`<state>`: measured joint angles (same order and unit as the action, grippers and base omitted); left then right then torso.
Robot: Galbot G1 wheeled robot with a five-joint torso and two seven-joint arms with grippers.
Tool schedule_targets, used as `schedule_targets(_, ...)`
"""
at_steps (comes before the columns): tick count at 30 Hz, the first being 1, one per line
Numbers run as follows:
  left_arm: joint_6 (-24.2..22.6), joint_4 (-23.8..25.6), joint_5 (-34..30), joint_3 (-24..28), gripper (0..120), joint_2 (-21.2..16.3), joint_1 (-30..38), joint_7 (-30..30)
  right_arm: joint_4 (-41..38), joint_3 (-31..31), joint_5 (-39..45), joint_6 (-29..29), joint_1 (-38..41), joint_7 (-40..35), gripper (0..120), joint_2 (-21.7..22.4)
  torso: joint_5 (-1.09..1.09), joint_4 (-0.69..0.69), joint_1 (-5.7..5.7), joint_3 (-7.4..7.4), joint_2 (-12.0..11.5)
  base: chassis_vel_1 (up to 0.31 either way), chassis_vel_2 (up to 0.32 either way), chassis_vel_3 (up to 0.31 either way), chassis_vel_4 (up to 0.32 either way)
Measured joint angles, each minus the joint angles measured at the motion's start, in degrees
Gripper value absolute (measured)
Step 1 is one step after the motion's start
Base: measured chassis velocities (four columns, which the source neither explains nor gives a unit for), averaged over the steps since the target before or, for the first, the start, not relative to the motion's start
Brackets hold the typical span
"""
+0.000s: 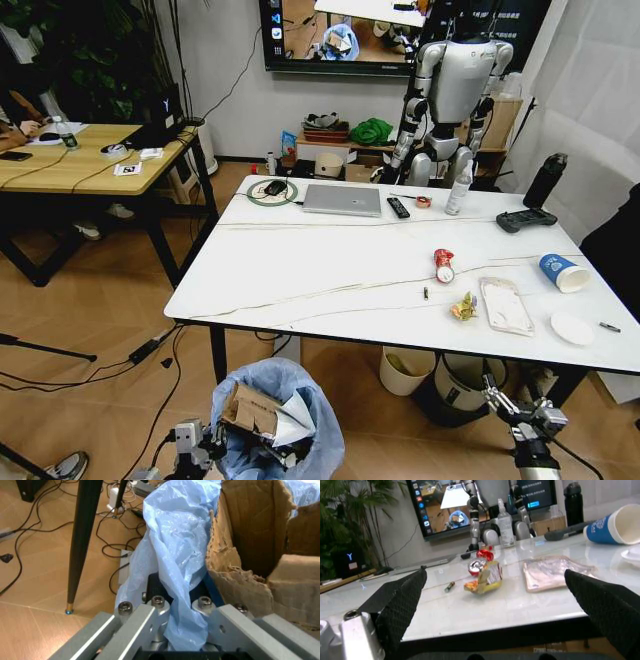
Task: Pick up the trash bin and place the trash from the table into it.
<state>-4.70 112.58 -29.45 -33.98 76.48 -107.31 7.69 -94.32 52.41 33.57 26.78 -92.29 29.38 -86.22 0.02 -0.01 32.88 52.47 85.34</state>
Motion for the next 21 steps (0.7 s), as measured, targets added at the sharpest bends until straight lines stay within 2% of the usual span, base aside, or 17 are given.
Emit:
schedule_targets(4,0.07,0.01,0.19,-0.35,0,0.43,-0.38,0.00,-3.90,-0.78,-0.18,-3.82,0.28,-2.03,100,2.90,0.00,-0.01,0.00,0.00,0.00,0.000,0.000,0.000,0.000)
schedule_targets(8,0.54,0.72,0.42,-1.38,0,1.15,-1.71,0.07,-9.04,-2.61,2.87,-13.34,3.32,-7.69,100,10.23,-0.02,0.00,0.00,0.00,0.00,0.000,0.000,0.000,0.000)
schedule_targets(10,1.00,1.26,0.83,-2.01,0,1.48,-2.64,0.20,-9.96,-5.61,3.86,-17.52,6.87,-15.46,100,16.34,0.02,0.01,0.00,0.00,0.00,0.000,0.000,0.000,0.000)
schedule_targets(11,1.00,1.26,0.83,-2.01,0,1.48,-2.64,0.20,-9.96,-5.61,3.86,-17.52,6.87,-15.46,100,16.34,0.02,0.01,0.00,0.00,0.00,0.000,0.000,0.000,0.000)
schedule_targets(15,1.12,2.19,1.32,-3.16,0,1.61,-3.57,0.22,-11.37,-12.32,4.69,-26.51,12.15,-32.58,100,26.13,-0.02,0.04,0.00,0.00,0.00,0.000,0.000,0.000,0.000)
schedule_targets(18,0.59,3.12,1.38,-4.10,0,1.61,-3.60,-0.03,-13.26,-16.52,7.66,-33.65,14.51,-38.72,100,28.22,0.00,0.02,0.01,0.01,0.00,0.000,0.000,0.000,0.000)
schedule_targets(21,0.28,3.46,1.38,-4.36,0,1.66,-3.53,-0.21,-15.07,-17.37,9.80,-37.02,14.43,-39.13,100,27.87,0.01,0.02,0.01,0.01,0.00,0.000,0.000,0.000,0.000)
